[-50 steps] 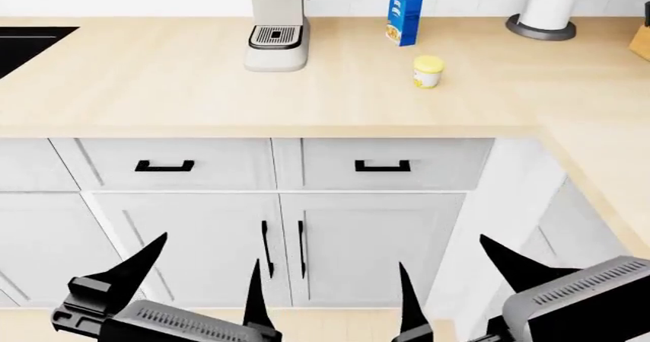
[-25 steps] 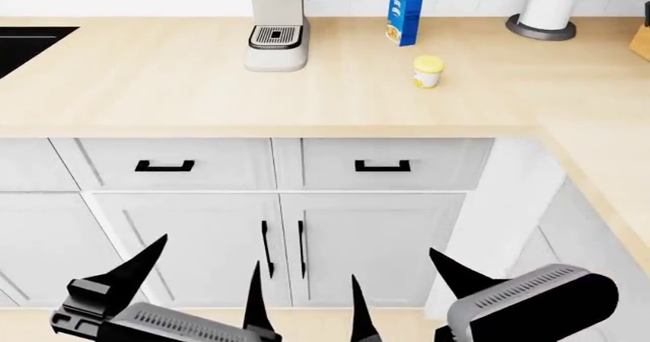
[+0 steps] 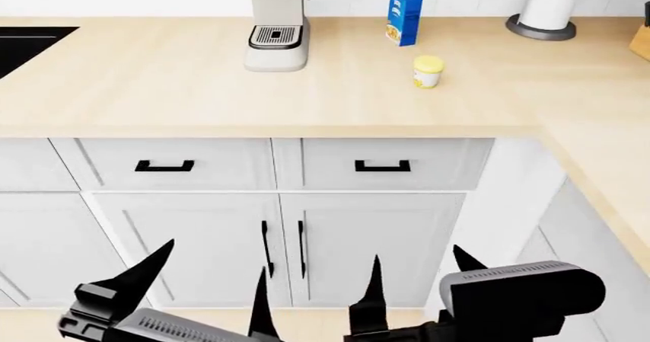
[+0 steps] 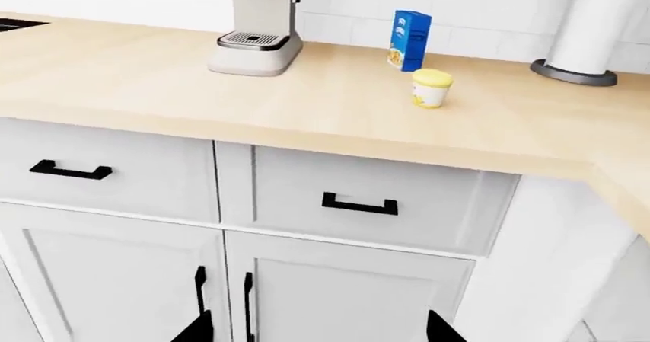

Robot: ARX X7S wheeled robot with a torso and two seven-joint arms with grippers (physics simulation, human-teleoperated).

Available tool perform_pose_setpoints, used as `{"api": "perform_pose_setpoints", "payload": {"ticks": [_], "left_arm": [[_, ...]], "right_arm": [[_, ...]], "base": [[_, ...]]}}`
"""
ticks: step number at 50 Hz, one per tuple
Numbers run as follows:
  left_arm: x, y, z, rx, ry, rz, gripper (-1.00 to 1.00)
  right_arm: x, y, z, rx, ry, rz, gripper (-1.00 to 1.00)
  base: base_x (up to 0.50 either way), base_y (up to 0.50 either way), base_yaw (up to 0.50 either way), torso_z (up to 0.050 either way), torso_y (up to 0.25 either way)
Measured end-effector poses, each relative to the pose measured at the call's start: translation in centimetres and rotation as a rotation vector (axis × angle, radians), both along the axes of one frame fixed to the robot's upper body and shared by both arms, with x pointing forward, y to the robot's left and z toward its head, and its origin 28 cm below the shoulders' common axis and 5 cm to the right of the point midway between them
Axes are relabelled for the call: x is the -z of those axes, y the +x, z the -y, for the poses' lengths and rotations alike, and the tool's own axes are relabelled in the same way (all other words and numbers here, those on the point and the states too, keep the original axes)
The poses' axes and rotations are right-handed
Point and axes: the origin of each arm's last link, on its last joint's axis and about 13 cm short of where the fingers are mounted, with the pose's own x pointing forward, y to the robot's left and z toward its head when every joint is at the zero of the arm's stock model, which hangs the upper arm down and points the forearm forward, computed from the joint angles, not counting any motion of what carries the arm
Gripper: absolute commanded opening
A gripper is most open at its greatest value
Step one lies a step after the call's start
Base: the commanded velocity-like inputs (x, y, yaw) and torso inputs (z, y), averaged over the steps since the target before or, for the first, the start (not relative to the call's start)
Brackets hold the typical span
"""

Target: Pick the jam and jello cup from the counter and place them in the cabinets closest to them.

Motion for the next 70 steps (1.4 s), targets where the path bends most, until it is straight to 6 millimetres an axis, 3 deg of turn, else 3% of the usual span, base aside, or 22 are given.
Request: {"api": "perform_pose_setpoints", "payload": {"ticks": [24,70], "left_arm": [[0.2,-0.2,0.3,0.014,-0.008,-0.01,1.0],[0.2,-0.3,0.3,0.023,-0.019,-0.012,1.0]], "right_arm": [[-0.8,-0.9,0.5,-0.195,0.042,0.028,1.0],[-0.9,-1.1,0.8,-0.233,0.049,0.037,1.0]], "base": [[0.28,0.0,0.0,0.0,0.0],[0.39,0.0,0.0,0.0,0.001]]}}
